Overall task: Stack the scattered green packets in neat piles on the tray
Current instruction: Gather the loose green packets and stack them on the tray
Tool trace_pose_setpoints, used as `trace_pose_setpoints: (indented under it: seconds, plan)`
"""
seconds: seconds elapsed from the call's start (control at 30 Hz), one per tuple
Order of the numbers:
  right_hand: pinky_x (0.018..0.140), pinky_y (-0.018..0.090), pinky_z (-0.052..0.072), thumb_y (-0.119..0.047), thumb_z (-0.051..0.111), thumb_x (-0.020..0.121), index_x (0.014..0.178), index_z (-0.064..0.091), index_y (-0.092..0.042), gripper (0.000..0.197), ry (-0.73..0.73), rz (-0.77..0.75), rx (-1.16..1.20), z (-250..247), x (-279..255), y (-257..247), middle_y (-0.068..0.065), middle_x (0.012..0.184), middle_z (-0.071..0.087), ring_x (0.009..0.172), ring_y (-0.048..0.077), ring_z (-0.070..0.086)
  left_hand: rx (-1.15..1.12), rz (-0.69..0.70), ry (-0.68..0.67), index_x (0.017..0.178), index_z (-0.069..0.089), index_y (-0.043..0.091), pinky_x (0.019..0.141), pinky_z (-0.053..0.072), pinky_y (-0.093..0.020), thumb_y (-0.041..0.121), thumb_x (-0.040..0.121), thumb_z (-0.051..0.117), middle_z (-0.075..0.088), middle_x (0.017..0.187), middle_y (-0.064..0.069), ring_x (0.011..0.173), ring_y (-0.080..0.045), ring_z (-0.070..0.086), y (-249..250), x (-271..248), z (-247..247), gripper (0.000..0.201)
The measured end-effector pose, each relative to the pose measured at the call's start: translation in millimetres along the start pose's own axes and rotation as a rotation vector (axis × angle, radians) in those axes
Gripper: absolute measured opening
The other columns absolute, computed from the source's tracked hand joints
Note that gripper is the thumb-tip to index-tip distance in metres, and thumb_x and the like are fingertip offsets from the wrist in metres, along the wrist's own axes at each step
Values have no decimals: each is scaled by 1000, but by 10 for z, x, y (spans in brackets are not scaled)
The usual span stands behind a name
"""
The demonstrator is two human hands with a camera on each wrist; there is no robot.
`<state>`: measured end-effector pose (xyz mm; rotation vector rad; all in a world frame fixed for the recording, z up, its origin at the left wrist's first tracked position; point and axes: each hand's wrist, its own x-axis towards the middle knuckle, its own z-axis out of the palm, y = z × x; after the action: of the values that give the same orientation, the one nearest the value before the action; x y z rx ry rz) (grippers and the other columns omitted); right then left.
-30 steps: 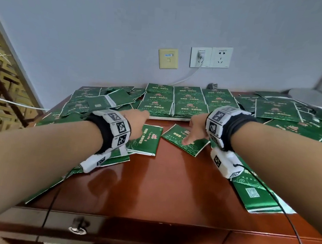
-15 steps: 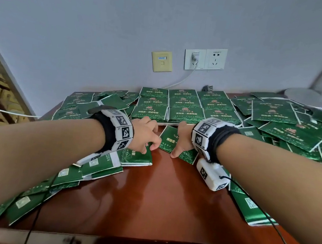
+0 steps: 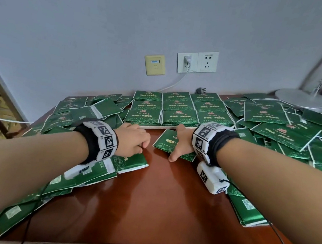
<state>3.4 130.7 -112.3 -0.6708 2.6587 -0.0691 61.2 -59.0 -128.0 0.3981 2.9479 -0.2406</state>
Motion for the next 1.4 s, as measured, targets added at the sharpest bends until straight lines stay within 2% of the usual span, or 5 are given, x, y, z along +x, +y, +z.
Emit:
trace_pose_setpoints:
  seconds: [0.37,0.6,0.83,1.17,1.4]
  plan:
    - [89,37,49,-46,75,74,145,26,-5,95,-2,-13,-34,17,-21,-33,11,135,49,116,30,54,-58,-154,-39,79,51,26,99,24,-40,37,93,53,48,101,11,107,-15,35,-80,-71,38,18]
    - [90,38,50,-41,76,75,140,36,-2,85,17,-33,-37,-5,18,-25,11,126,55,110,29,57,-178,-188,108,94,36,20,107,26,-46,33,103,28,45,61,9,57,-13,44,92,-39,-101,17]
    - [92,38,49,-43,75,76,142,33,-3,88,28,-11,-27,7,26,6,12,130,53,113,30,55,-89,-240,-184,141,19,22,105,28,-44,79,62,64,46,129,3,117,-18,47,198,-85,1,107]
    - [84,38,51,-37,74,76,142,22,0,91,119,18,38,-177,-65,143,15,120,54,107,31,57,-217,-252,-134,136,21,24,99,36,-43,50,70,71,51,112,5,90,-17,55,298,-44,-217,87]
    - [68,31,49,-36,72,76,125,48,3,67,227,37,51,-589,-142,555,10,96,62,83,26,60,-156,-201,-29,146,18,17,104,36,-48,47,75,69,43,139,-4,117,-27,51,604,348,-558,92]
